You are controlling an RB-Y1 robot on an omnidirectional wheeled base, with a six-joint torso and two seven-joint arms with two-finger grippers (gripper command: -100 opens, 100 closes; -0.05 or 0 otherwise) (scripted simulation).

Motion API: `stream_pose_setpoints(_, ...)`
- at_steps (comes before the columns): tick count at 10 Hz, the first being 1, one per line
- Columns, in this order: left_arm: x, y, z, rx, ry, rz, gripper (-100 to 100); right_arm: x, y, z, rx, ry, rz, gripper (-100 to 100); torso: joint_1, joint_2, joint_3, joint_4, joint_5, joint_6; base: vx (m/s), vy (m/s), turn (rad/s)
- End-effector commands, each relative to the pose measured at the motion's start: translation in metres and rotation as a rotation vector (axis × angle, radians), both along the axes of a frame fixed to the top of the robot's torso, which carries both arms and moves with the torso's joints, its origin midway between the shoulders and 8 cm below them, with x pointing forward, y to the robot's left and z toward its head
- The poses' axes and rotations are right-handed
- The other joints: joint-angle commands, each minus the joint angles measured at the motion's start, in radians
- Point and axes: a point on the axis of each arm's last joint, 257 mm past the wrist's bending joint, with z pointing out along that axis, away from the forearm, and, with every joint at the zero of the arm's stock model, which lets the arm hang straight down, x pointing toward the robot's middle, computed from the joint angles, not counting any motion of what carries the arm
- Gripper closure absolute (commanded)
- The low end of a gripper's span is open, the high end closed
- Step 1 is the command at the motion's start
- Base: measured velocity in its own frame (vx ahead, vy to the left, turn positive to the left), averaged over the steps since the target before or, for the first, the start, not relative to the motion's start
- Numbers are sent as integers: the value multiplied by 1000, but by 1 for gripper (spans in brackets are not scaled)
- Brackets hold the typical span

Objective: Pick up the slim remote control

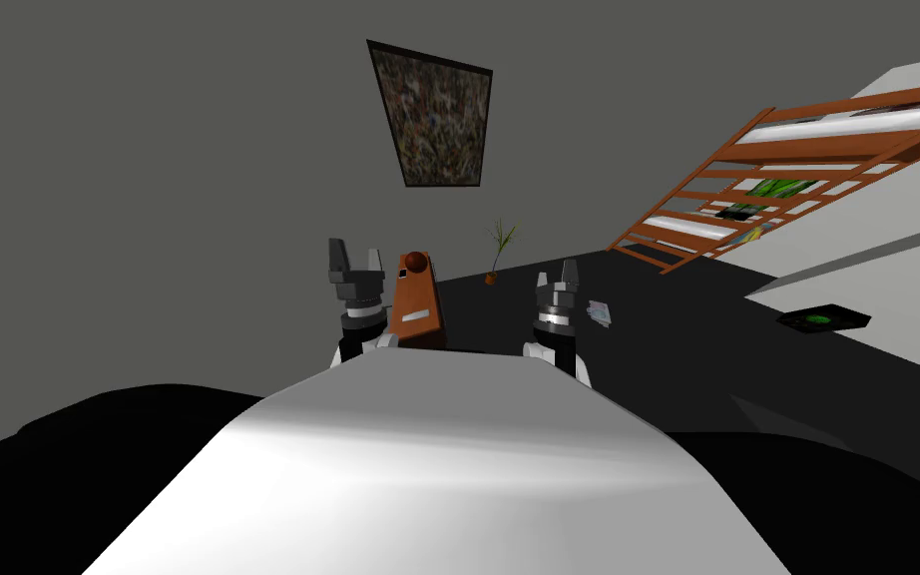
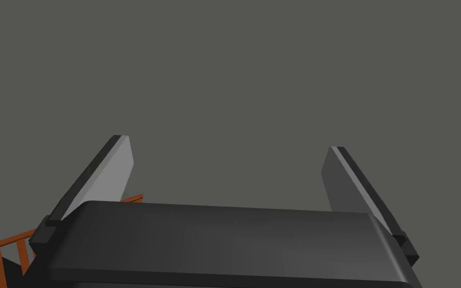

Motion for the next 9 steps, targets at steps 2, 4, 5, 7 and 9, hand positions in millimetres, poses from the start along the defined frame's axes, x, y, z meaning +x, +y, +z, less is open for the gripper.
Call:
stream_pose_setpoints(2, 20, 0, -18, -15, 69, -47, -100, 0, 0, 0, 0, 0, 0, 0, -4, -1, 0, 0, -1, 0, 13, -105, 19)
stream_pose_setpoints(4, 36, 3, -38, -27, 137, -76, -100, 0, 0, 0, 0, 0, 0, 0, -8, -2, -1, 0, -2, 0, 20, -118, 17)
stream_pose_setpoints(5, 46, 5, -50, -33, 179, -90, -100, 0, 0, 0, 0, 0, 0, 0, -8, -2, -1, 0, -2, 0, 12, -111, 15)
stream_pose_setpoints(7, 67, 10, -79, -42, 276, -117, -100, 0, 0, 0, 0, 0, 0, 0, -7, -2, -1, 0, -2, 0, 39, -113, 15)
stream_pose_setpoints(9, 78, 14, -99, -53, 339, -129, -100, 0, 0, 0, 0, 0, 0, 0, -7, -3, -2, -1, -2, 0, 36, -97, 5)
